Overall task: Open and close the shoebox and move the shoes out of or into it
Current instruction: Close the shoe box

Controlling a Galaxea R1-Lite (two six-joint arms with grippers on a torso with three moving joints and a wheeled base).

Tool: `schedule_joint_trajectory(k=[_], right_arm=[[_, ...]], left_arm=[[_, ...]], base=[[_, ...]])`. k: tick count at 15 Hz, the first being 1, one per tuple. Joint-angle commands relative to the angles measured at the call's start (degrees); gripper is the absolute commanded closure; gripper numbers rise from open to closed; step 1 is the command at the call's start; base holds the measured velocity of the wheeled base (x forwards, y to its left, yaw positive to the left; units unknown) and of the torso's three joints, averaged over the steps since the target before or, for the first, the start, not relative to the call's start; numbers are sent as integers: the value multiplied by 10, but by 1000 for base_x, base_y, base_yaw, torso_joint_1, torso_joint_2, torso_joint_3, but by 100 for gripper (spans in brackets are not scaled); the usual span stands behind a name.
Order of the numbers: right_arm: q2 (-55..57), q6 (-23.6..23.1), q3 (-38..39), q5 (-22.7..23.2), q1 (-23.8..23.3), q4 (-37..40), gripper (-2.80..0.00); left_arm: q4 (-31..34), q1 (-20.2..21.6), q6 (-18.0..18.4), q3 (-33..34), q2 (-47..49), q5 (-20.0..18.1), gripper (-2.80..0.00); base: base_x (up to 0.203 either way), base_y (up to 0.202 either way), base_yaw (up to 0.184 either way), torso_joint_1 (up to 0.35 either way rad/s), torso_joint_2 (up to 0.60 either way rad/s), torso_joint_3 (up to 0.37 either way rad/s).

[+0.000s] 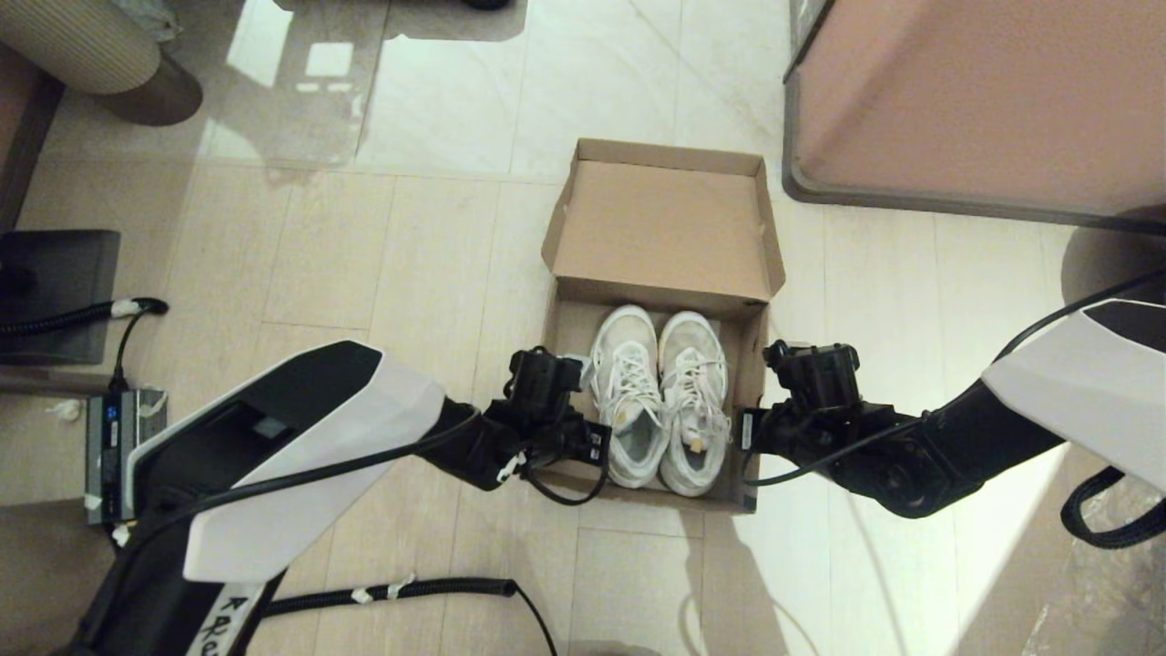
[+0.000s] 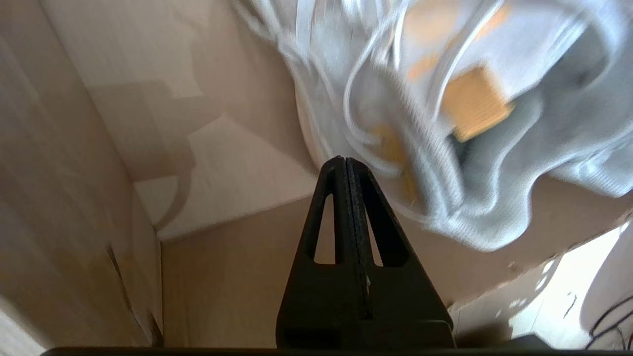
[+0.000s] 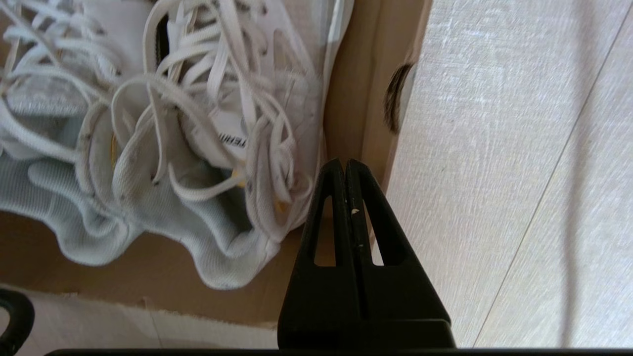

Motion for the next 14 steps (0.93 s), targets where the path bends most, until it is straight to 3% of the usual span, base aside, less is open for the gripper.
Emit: schedule_joint_trajectory(k=[1, 7, 11, 14], right_arm=[[-5, 2, 12, 1, 0, -2, 0], [7, -2, 22, 12, 0, -2, 0], [12, -2, 50, 12, 0, -3, 0], [11, 0, 50, 12, 0, -3, 0]], left_arm=[[1, -3, 0, 1, 5, 2, 0], [15, -10, 0, 7, 11, 5, 0], [69, -12, -1, 12, 11, 14, 0], [87, -15, -2, 1, 31, 37, 0]], base=[[0, 0, 0, 0, 0, 0], [0, 0, 0, 0, 0, 0], [0, 0, 0, 0, 0, 0], [0, 0, 0, 0, 0, 0]])
